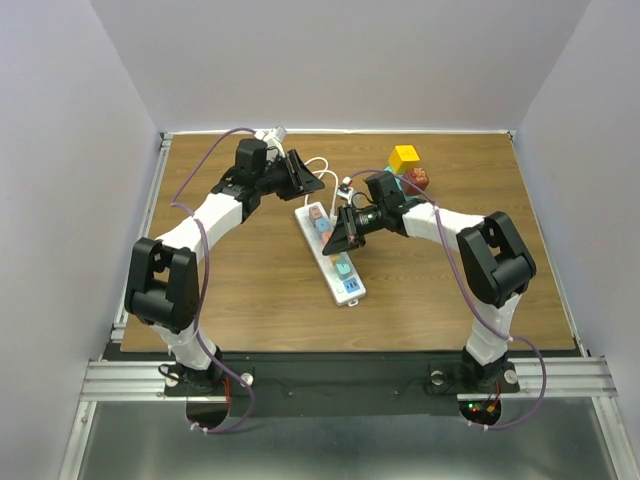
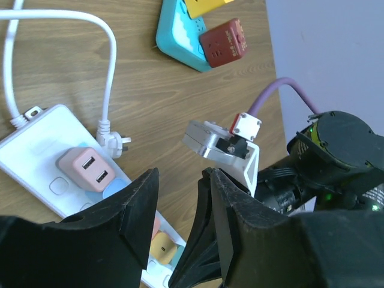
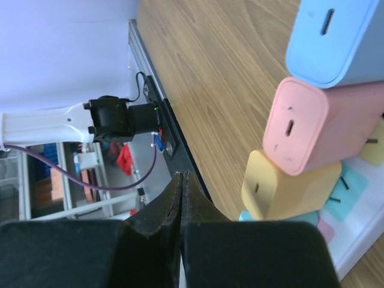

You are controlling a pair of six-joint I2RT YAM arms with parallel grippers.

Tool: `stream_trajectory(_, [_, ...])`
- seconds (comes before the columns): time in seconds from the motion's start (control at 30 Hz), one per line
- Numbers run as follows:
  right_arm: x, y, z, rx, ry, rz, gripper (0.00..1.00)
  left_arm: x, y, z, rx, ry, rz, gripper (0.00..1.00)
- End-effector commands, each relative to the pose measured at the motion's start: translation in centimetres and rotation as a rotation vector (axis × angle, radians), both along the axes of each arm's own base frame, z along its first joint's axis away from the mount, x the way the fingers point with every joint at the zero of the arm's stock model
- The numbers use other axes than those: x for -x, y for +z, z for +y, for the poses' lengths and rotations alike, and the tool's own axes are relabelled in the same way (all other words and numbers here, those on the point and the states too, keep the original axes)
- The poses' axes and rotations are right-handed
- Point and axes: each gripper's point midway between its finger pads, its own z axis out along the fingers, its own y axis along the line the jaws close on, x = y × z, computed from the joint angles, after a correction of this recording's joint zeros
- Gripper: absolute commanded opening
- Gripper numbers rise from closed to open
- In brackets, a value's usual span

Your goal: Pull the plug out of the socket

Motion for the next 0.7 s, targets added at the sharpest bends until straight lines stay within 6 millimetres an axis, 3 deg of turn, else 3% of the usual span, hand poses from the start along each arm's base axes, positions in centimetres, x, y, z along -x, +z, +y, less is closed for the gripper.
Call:
stream_trajectory(0.0, [-0.7,0.0,0.2,-0.072,0.021,0.023,0.0,-0.7,1.7,-1.1,0.059,-0.067,-0.051,0.51])
stream_trajectory(0.1, [-1.5,-2.2,-0.2,-0.042,-0.027,0.07,0.0,-0.8,0.4,-1.3,0.072,-0.081,-0.006,0.51])
stream_trajectory(0.3, [-1.6,-4.6,-0.7,0.018,-0.095,0.117,0.0,-1.0,-1.8,-1.2,0.106,-0.077,0.07,0.52])
stream_trajectory(0.4, [-1.2,-5.1,-1.1,0.035,-0.11,0.126,0.0,-1.4,-3.1,-0.2,0.028,-0.016,0.123,0.51])
stream_trajectory(0.53, [-0.8,-5.6,-1.4,0.055,-0.123,0.134,0.0,-2.9,-4.4,3.2,-0.209,0.155,0.151,0.49])
stream_trajectory(0.67, [-1.1,-6.2,-1.7,0.08,-0.149,0.12,0.01,-2.9,-4.5,5.1,-0.388,0.224,0.183,0.49])
